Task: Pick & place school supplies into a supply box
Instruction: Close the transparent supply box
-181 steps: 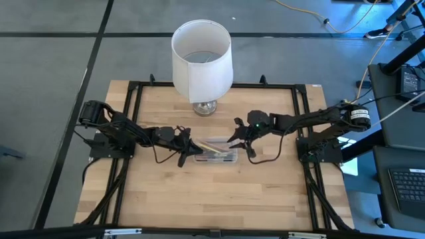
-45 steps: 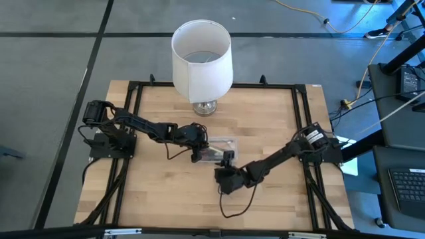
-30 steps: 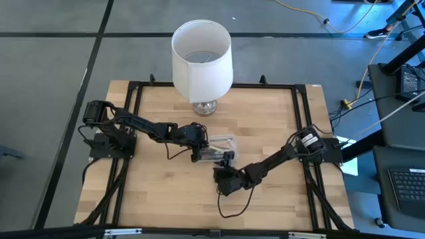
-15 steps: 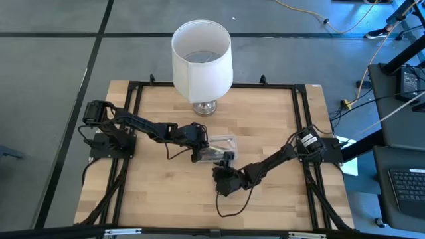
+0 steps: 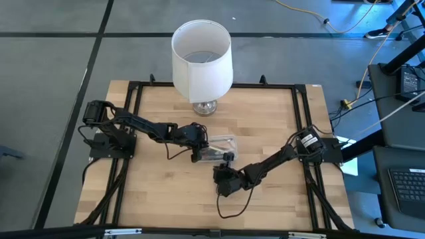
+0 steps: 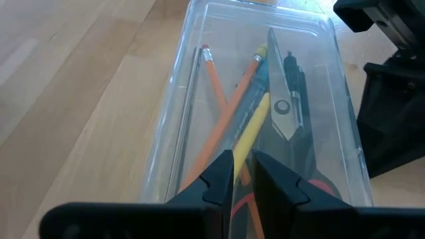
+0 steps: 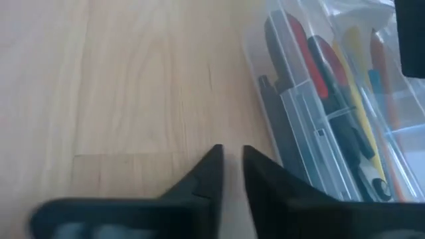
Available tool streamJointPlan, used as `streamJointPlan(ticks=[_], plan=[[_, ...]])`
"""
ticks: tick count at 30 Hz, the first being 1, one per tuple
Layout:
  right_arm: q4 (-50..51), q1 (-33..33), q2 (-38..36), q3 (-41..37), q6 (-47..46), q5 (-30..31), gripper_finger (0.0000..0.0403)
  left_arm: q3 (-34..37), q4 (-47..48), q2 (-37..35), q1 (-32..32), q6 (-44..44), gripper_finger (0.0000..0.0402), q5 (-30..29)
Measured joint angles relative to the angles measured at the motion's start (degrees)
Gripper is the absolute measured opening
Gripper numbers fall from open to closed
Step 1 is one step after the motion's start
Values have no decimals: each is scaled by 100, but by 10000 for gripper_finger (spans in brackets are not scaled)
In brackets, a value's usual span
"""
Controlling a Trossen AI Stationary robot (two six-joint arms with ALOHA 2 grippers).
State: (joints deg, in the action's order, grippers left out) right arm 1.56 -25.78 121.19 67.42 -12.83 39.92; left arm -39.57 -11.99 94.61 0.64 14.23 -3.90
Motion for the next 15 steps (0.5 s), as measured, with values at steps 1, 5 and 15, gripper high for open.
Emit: streamJointPlan(ticks=[1,5,15], plan=[[1,0,0,0,54,-6,41,0,0,0,0,1,48,0],[17,0,0,0,350,-56,10,0,0,0,0,1,47,0],[471,-291,0,256,317,538,5,1,0,0,0,1,45,1]])
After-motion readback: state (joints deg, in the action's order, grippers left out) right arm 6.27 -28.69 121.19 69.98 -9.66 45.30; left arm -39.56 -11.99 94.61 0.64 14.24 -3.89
